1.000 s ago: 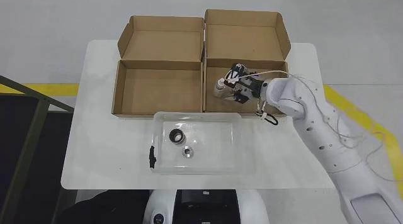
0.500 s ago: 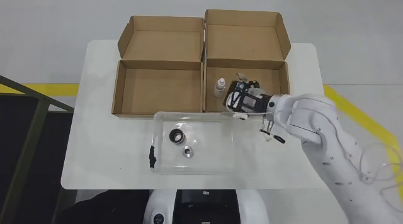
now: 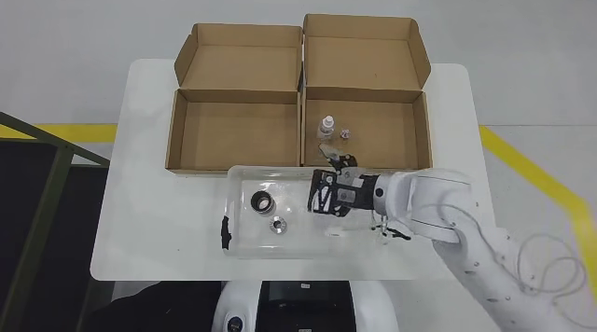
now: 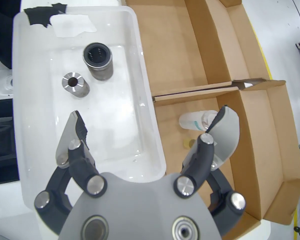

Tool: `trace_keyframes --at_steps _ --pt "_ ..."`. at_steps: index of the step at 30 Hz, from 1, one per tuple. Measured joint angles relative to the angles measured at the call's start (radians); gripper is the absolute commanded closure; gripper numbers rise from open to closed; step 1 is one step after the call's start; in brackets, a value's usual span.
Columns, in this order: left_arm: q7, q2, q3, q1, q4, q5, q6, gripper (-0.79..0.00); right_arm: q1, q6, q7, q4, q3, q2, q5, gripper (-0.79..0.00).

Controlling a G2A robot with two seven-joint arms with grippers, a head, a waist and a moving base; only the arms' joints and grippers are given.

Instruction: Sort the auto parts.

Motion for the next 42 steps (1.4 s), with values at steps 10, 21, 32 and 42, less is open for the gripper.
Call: trace_keyframes --at_steps 10,21,32,42 --pt "0.0 0.0 0.0 0.0 0.0 0.0 0.0 -0.785 0.026 -0.042 0.003 0.016 -0.139 -0.018 -0.019 -0.785" --pt "0.0 0.0 0.0 0.0 0.0 0.0 0.0 -0.785 0.106 -0.045 -0.003 0.127 -0.239 -0.046 -0.008 -0.671" --pt "0.0 0.0 0.0 0.0 0.0 0.0 0.0 -0.785 0.164 -0.072 0.034 0.241 -0.308 -0.068 0.033 -0.597" --pt "0.0 0.0 0.0 0.0 0.0 0.0 0.0 -0.785 0.197 -0.073 0.025 0.296 -0.37 -0.09 0.029 -0.511"
